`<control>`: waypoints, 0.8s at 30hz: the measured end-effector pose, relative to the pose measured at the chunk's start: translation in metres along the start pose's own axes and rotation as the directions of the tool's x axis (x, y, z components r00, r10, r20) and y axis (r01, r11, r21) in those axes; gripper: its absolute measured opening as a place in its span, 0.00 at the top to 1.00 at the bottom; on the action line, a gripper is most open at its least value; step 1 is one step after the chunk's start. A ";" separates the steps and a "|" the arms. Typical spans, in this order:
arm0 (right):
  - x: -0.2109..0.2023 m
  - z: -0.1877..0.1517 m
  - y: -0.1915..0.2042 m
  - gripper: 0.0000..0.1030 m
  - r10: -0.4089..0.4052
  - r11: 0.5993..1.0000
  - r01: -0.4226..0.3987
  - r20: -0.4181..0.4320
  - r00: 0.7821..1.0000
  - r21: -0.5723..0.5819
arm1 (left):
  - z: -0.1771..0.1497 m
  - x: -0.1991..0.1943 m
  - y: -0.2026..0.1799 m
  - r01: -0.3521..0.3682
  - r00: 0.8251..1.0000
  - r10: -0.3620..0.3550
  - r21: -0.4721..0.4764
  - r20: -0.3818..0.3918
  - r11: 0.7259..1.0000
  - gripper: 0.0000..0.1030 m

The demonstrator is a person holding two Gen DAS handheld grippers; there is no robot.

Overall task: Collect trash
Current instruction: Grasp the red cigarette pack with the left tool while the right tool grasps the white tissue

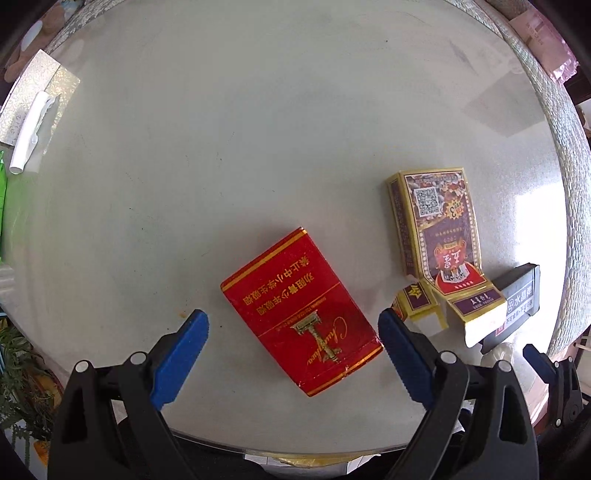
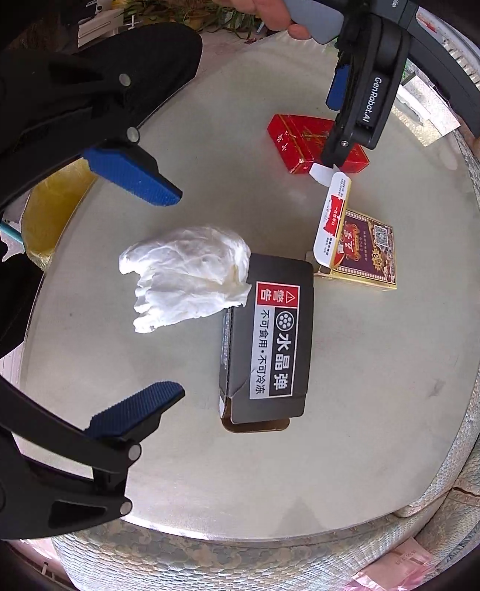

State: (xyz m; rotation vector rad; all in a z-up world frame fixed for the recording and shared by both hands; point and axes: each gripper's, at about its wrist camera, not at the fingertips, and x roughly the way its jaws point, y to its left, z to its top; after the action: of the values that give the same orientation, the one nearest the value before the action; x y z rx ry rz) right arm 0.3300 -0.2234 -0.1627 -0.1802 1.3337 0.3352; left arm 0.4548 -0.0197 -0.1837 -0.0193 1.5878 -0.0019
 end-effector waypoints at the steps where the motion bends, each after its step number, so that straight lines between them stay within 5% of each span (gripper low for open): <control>1: 0.002 0.000 0.000 0.09 0.002 1.000 -0.002 -0.003 1.000 -0.004 | 0.002 0.002 0.002 -0.001 1.000 0.001 -0.010 -0.001 1.000 0.12; 9: 0.011 0.002 0.003 0.10 -0.015 0.999 0.016 0.030 0.999 -0.033 | 0.012 0.020 0.010 -0.007 1.000 0.007 -0.036 -0.019 0.999 0.12; 13: 0.017 0.001 0.009 0.33 -0.010 0.999 0.011 0.019 1.000 -0.037 | 0.017 0.028 0.017 -0.010 0.999 0.008 -0.068 -0.033 0.998 0.12; 18: 0.016 -0.001 0.010 0.47 -0.042 0.998 0.043 0.039 0.998 -0.046 | 0.020 0.030 0.028 -0.004 1.000 0.002 -0.075 -0.026 0.997 0.13; 24: 0.012 0.001 0.006 0.71 -0.048 0.998 0.049 0.036 0.998 -0.037 | 0.015 0.025 0.016 -0.004 1.000 0.004 -0.034 -0.013 0.999 0.33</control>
State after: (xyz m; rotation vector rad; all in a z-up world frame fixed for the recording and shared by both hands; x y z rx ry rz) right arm 0.3310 -0.2159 -0.1737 -0.2368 1.2871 0.3213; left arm 0.4695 -0.0038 -0.2087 -0.0430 1.6007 0.0284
